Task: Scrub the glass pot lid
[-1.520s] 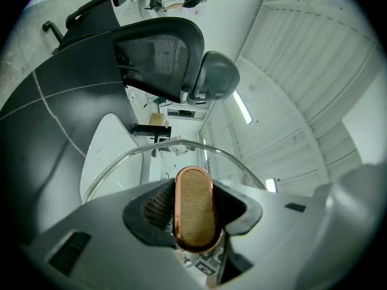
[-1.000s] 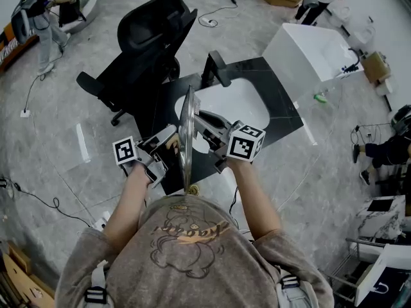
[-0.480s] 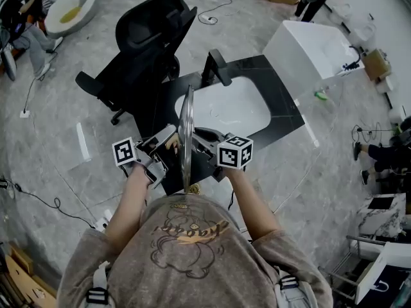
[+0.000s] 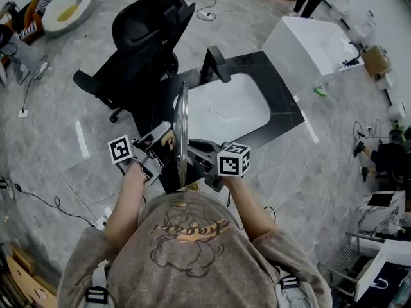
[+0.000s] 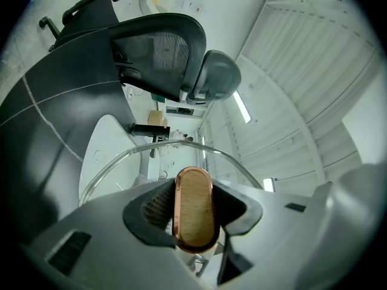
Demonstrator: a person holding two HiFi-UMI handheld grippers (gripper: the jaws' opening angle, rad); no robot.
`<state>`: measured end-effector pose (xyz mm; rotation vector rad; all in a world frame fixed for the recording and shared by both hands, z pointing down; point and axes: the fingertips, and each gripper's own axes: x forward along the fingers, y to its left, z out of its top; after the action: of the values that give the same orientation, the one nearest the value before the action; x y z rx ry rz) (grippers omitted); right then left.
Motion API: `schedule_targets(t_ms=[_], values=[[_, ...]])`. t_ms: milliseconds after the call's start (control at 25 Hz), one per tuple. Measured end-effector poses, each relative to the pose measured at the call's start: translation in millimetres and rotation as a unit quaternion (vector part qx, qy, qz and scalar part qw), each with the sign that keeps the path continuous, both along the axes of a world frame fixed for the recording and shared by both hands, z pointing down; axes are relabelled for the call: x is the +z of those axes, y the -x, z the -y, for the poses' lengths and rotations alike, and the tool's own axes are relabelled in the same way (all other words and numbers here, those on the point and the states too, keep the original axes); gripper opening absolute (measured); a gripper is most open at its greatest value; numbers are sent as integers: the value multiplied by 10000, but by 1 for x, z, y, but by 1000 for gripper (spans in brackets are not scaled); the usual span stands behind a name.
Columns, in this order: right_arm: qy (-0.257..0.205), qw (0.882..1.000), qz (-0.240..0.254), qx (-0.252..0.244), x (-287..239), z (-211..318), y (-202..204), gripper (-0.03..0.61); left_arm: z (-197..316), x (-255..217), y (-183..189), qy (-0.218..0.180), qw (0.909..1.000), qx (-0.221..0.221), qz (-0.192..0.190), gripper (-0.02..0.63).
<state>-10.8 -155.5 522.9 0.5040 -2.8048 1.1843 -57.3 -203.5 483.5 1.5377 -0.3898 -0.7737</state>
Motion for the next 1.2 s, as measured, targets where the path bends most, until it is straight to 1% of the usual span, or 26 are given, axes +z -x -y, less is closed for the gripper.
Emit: schedule_targets(t_ms=[120,440,600,760,840,960,1200], values=[[6,9998,200,-21,-16,-3,4,89,0,6,0,19,10000,30,85,178],[-231,9975,653,-118,-70,-13,1,89,-2,19,3,195,9997,30,115,178],[-300,9940,1041,-156,-96,-18,-3,89,0,23,7,227,9996,22,174,178],[-398,9934,1075,-42,-101,-18,-6,89,0,22,9,233,9996,5,182,178],[-440,9935,1049,96,-98,-16,-10,89,-1,20,11,240,9995,-26,192,178],[-475,9929,975,480,-90,-8,-27,86,-3,20,22,233,9993,-98,289,178],[-342,9844,831,1516,-71,14,-95,86,-10,22,58,261,9983,-352,375,178]])
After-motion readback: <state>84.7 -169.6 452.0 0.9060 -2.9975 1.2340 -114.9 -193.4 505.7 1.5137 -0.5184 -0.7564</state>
